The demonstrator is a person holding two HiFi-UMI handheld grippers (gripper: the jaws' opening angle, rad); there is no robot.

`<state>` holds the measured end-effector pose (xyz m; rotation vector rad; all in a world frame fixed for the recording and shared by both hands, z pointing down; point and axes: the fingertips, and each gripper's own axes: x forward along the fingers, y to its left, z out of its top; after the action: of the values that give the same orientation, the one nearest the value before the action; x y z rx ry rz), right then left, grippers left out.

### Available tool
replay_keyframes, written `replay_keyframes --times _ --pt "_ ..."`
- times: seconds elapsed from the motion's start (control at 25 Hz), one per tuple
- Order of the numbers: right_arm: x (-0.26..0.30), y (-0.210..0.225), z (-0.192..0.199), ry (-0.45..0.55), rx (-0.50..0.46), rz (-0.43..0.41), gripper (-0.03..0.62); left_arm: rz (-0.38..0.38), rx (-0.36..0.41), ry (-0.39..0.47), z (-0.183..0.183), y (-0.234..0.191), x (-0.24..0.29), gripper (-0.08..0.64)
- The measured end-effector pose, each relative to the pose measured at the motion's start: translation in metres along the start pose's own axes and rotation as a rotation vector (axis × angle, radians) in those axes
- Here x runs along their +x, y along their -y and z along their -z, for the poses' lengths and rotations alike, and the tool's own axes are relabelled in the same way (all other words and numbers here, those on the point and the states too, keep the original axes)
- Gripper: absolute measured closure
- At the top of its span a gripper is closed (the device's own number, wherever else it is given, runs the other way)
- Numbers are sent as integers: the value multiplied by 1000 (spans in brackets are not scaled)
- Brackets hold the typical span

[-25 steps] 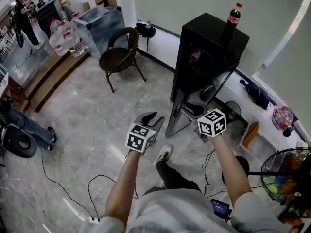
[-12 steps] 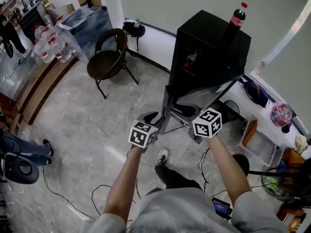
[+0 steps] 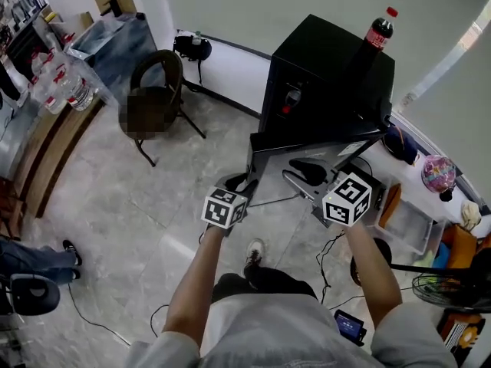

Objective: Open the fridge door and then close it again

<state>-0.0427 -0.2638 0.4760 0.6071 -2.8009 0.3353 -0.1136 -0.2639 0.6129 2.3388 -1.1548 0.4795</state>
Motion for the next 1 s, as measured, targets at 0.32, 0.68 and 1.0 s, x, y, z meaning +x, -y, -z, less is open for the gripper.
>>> replay_keyframes --times 0.32,0.68,1.0 --pt "-26 37 -70 -8 -335 241 470 10 7 -5 -24 -41 27 426" --pt "-21 88 -105 -233 -575 445 405 139 71 -64 -54 -69 62 430" --pt "1 130 -85 -497 -652 553 403 256 111 -104 -78 -91 89 430"
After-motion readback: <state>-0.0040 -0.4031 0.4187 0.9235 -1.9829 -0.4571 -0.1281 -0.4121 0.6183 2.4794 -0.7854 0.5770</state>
